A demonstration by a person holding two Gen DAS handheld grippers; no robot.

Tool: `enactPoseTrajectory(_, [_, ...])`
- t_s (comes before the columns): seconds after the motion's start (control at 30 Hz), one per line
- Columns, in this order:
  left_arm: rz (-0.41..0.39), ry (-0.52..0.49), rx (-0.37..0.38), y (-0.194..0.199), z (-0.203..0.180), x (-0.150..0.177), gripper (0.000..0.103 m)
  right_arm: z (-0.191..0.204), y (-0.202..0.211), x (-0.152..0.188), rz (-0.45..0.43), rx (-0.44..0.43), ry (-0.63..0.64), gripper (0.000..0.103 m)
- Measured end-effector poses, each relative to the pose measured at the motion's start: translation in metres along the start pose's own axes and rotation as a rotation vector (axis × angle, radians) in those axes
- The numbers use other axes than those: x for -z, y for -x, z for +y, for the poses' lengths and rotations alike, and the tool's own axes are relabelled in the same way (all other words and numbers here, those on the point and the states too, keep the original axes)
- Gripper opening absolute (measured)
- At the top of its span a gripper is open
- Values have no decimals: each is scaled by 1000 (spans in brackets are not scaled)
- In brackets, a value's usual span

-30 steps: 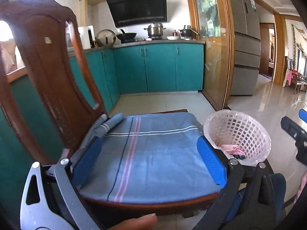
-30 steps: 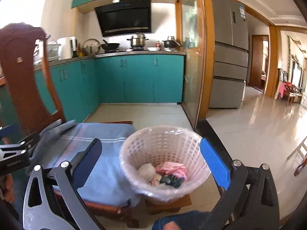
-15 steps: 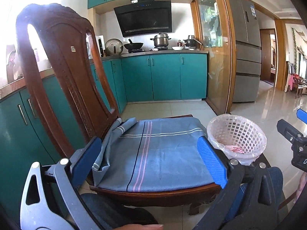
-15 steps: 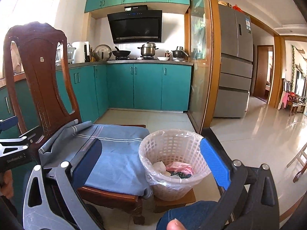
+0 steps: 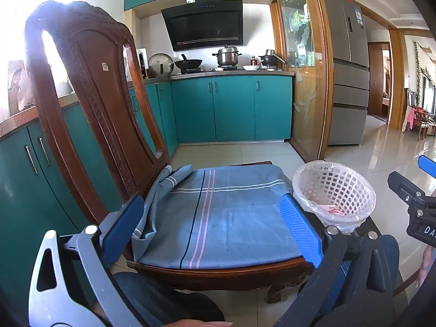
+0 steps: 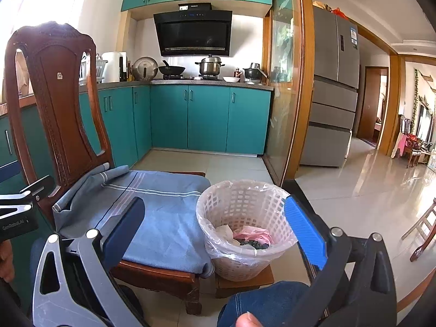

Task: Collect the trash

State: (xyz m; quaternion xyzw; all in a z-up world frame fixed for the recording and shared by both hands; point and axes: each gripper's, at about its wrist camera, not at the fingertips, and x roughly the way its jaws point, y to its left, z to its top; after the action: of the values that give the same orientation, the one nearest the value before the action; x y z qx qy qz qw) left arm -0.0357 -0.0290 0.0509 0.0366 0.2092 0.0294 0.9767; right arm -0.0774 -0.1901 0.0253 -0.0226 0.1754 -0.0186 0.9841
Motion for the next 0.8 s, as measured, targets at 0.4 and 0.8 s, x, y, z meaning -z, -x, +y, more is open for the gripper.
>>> enactPoseTrajectory(0.4, [7, -12, 9, -1, -5, 3, 100, -1, -1, 2, -3, 5, -2, 100])
enactPoseTrajectory(0.8, [13, -14, 8, -1, -6, 5, 100, 2, -1, 2, 4, 2, -8, 100])
